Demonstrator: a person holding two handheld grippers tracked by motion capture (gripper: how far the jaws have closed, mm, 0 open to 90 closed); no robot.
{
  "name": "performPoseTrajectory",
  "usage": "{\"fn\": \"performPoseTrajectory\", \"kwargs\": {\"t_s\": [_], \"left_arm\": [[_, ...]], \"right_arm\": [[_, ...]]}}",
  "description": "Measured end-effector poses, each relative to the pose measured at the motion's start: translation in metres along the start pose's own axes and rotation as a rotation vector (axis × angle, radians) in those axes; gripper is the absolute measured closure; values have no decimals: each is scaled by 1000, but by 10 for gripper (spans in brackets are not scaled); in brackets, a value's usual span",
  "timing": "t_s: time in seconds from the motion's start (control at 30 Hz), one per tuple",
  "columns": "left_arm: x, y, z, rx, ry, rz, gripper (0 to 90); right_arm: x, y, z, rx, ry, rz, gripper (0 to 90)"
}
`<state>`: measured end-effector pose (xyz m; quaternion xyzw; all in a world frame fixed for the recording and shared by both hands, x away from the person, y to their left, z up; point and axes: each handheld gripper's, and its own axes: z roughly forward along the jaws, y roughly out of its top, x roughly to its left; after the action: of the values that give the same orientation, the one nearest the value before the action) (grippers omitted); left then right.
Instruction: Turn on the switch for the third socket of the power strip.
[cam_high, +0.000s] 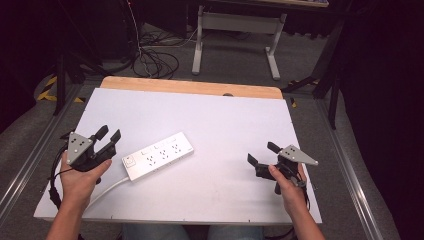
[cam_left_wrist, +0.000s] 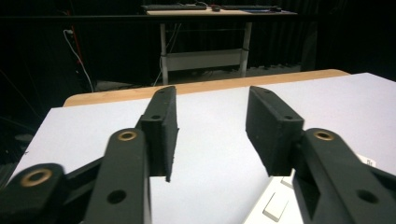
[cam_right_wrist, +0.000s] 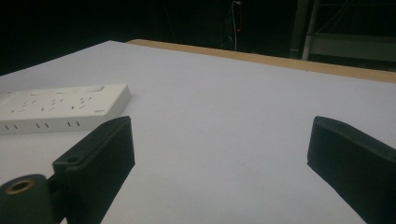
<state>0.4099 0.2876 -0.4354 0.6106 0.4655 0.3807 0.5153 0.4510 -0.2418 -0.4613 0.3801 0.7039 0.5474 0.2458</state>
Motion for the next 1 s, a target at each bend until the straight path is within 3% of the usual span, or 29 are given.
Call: {"fn": "performPoseTrajectory", "kwargs": {"t_s": [1.0], "left_arm": [[5,-1,-2,15,36,-28,309]], "right_arm": [[0,0,-1,-7,-3,2,78]]}}
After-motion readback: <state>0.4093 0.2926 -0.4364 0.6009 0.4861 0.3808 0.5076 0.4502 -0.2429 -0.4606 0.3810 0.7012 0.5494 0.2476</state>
